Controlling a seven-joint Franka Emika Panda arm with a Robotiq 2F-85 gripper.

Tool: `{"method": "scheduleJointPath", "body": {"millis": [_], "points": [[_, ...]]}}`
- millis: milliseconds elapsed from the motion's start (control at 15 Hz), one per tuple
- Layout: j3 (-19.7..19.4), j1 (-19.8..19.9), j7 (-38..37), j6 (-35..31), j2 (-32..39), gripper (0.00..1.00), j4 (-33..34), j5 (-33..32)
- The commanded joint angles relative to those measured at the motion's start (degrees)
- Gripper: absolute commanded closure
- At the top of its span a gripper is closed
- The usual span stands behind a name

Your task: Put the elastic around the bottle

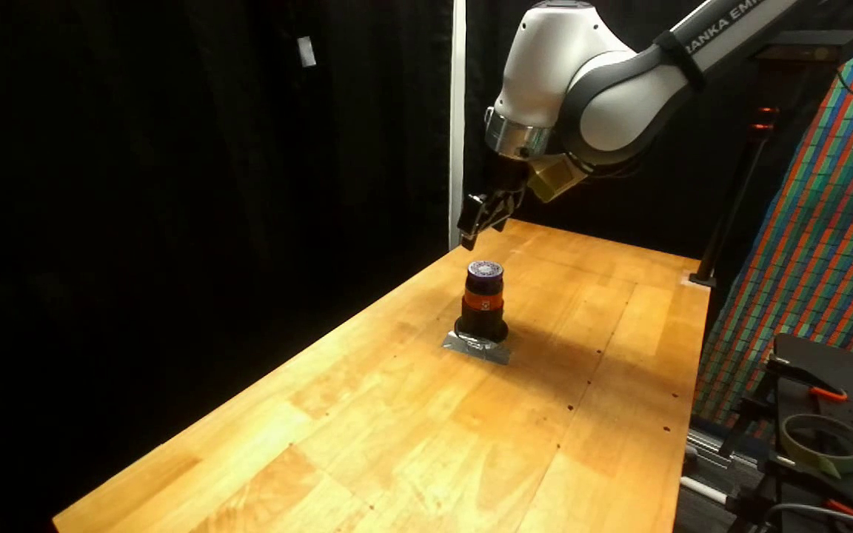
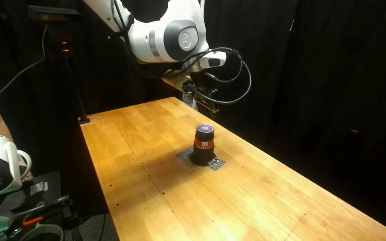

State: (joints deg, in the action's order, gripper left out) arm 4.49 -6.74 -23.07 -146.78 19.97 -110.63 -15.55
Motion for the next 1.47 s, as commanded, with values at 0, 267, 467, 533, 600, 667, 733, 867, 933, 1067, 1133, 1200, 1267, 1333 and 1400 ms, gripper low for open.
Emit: {"method": "scheduleJointPath", "body": {"millis": [0, 267, 467, 533, 600, 667, 733, 867, 933, 1067, 1133, 1200, 1267, 1333, 1400], "points": [[-3.8, -3.5, -2.0, -2.5, 4.7, 0.00, 4.9, -0.4], [-7.0, -5.6, -3.0, -3.4, 8.3, 0.00, 7.6, -0.3], [-8.7, -6.4, -3.4, -3.4, 10.2, 0.00, 8.7, 0.0], [-9.1, -6.6, -3.6, -3.6, 10.7, 0.00, 8.9, 0.1], [-9.4, -6.7, -3.7, -3.7, 11.2, 0.00, 8.9, 0.3], [-9.7, -6.7, -3.9, -4.2, 11.6, 0.00, 8.9, 0.5], [-10.0, -6.8, -4.0, -4.7, 12.1, 0.00, 8.9, 0.6], [-10.4, -6.9, -4.5, -5.8, 12.5, 0.00, 8.5, 0.9], [-10.6, -6.9, -4.7, -6.4, 12.9, 0.00, 8.5, 1.1], [-11.2, -7.2, -5.1, -7.4, 13.5, 0.00, 8.2, 1.1], [-11.3, -7.3, -5.4, -8.1, 13.7, 0.00, 7.9, 1.4], [-11.4, -7.4, -5.5, -8.4, 14.0, 0.00, 7.7, 1.6], [-11.4, -7.4, -5.5, -8.6, 14.2, 0.00, 7.5, 2.0], [-11.5, -7.5, -5.6, -8.7, 14.3, 0.00, 7.3, 2.1], [-11.4, -7.5, -5.4, -8.6, 14.4, 0.00, 7.1, 2.5]]}}
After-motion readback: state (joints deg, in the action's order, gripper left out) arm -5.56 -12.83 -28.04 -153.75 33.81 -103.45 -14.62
